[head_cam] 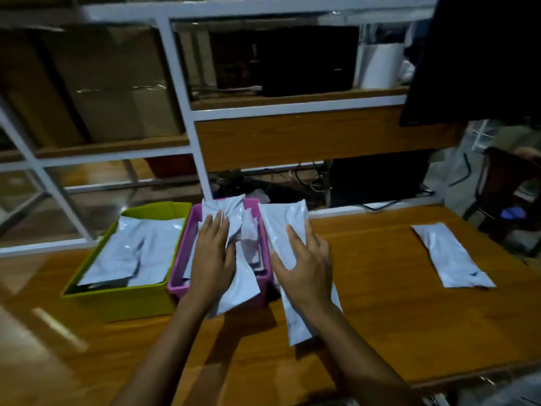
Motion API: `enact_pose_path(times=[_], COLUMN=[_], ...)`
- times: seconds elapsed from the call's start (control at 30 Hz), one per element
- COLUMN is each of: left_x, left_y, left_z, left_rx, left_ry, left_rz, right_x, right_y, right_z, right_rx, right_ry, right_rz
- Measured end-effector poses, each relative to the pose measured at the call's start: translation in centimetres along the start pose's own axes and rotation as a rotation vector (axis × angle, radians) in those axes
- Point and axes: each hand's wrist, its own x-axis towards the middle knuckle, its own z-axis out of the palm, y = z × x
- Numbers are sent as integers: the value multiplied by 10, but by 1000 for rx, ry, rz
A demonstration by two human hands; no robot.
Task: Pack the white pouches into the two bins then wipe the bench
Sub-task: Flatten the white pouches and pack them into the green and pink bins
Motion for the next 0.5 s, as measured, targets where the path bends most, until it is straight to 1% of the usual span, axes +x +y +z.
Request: enact_pose_path(times=[0.13, 0.3, 0.4, 0.47, 0.5], left_x=[22, 65, 83, 90, 93], left_y=[-59, -128, -147, -153, -155], left_z=[-4, 26, 40, 53, 58], left_rx=[128, 233, 328, 381, 415], left_ry=[-150, -380, -520, -616, -708], left_rz=[-38, -103, -120, -165, -200], right_x=[28, 74, 89, 92, 92], right_y=[-44, -71, -73, -69, -65], right_z=[44, 114, 157, 180, 191], right_rx=[-22, -110, -216, -276, -301], right_ry=[-121, -285, -373, -424, -455], right_rz=[-39, -9, 36, 82, 102])
